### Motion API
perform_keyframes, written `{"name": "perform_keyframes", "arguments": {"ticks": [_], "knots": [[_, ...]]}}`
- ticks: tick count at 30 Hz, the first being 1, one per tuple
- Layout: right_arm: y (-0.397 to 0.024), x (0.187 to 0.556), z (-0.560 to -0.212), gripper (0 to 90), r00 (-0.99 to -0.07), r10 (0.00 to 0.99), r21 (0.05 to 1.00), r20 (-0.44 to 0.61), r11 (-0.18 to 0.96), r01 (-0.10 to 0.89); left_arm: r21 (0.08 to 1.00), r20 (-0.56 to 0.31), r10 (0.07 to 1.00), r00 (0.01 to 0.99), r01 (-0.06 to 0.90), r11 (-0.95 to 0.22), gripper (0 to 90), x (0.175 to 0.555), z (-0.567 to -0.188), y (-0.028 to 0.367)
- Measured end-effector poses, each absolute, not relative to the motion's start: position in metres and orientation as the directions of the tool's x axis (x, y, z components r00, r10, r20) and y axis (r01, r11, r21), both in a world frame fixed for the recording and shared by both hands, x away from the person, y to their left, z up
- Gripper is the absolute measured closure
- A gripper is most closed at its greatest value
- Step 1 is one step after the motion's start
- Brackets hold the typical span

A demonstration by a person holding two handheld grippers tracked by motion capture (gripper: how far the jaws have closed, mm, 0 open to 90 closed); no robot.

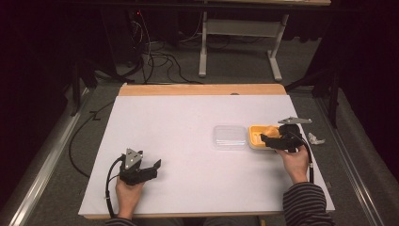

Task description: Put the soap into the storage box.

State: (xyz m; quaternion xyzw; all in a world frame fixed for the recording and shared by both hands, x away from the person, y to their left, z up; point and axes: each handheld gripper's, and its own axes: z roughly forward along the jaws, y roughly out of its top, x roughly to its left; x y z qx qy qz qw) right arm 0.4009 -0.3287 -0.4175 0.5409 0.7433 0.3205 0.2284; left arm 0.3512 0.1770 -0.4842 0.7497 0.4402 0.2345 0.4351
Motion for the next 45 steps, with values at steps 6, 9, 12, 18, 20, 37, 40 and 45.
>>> {"name": "perform_keyframes", "arguments": {"ticks": [6, 9, 12, 18, 20, 37, 40, 45], "knots": [[-0.327, 0.407, -0.423, 26.4, -0.306, 0.952, 0.715, 0.019, 0.201, 0.670, 0.858, -0.029, 0.865, 0.501, 0.456, -0.235, 19.1, 0.351, -0.484, 0.177], [-0.327, 0.410, -0.426, 26.4, -0.300, 0.954, 0.707, 0.019, 0.199, 0.678, 0.858, -0.030, 0.865, 0.502, 0.456, -0.235, 19.1, 0.351, -0.484, 0.177], [-0.326, 0.412, -0.428, 26.4, -0.299, 0.954, 0.703, 0.021, 0.198, 0.683, 0.857, -0.031, 0.864, 0.503, 0.458, -0.236, 19.2, 0.351, -0.484, 0.177], [-0.328, 0.418, -0.433, 26.4, -0.280, 0.960, 0.689, 0.030, 0.183, 0.702, 0.857, -0.031, 0.864, 0.502, 0.458, -0.236, 19.3, 0.351, -0.484, 0.177], [-0.329, 0.420, -0.435, 26.4, -0.271, 0.962, 0.684, 0.031, 0.178, 0.707, 0.857, -0.031, 0.864, 0.503, 0.458, -0.235, 19.3, 0.351, -0.484, 0.177], [-0.327, 0.426, -0.444, 26.1, -0.271, 0.961, 0.686, 0.046, 0.167, 0.709, 0.857, -0.031, 0.864, 0.502, 0.458, -0.235, 19.4, 0.351, -0.484, 0.177], [-0.325, 0.428, -0.446, 26.0, -0.273, 0.961, 0.679, 0.043, 0.172, 0.713, 0.858, -0.031, 0.865, 0.501, 0.458, -0.235, 19.4, 0.351, -0.484, 0.177], [-0.322, 0.429, -0.449, 25.8, -0.284, 0.958, 0.685, 0.040, 0.181, 0.706, 0.859, -0.030, 0.865, 0.501, 0.456, -0.234, 19.3, 0.351, -0.484, 0.177]]}}
